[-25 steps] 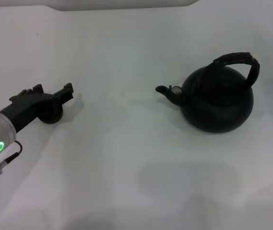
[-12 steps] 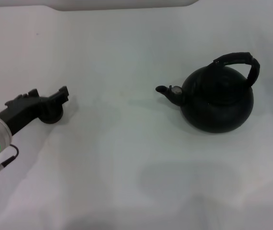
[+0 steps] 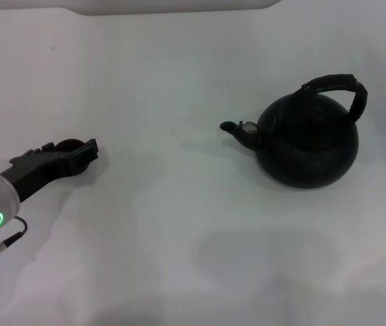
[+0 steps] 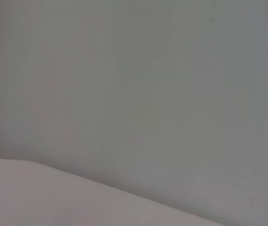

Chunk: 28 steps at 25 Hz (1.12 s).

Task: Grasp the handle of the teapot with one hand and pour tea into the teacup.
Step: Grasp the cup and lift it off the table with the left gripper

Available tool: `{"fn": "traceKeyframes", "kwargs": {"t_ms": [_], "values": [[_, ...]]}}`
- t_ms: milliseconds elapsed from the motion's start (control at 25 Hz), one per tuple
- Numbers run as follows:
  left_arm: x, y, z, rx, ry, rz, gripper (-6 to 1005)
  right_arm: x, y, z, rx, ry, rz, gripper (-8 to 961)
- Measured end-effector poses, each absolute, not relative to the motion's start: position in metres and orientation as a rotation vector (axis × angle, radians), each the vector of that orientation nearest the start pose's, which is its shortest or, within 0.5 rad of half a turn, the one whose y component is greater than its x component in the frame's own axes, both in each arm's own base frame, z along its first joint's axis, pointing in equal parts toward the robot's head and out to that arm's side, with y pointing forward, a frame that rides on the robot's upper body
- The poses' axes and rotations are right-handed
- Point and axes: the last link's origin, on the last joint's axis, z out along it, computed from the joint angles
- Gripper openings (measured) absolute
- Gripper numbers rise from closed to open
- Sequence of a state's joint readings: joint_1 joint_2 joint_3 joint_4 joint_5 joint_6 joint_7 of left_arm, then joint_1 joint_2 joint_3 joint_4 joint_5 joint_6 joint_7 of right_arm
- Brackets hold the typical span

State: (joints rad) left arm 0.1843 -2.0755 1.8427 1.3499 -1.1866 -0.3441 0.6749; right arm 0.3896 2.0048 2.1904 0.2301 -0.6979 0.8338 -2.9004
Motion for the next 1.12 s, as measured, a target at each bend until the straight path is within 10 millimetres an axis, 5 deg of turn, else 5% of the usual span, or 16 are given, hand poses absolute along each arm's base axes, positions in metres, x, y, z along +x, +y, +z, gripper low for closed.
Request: {"fn": "traceKeyframes", "kwargs": {"t_ms": [1120], "values": [[-0.2938, 0.2629, -0.0488, -1.928, -1.35, -0.405, 837, 0.4002, 0.3388, 0.0428, -1.705, 0.502, 0.231, 872]]}}
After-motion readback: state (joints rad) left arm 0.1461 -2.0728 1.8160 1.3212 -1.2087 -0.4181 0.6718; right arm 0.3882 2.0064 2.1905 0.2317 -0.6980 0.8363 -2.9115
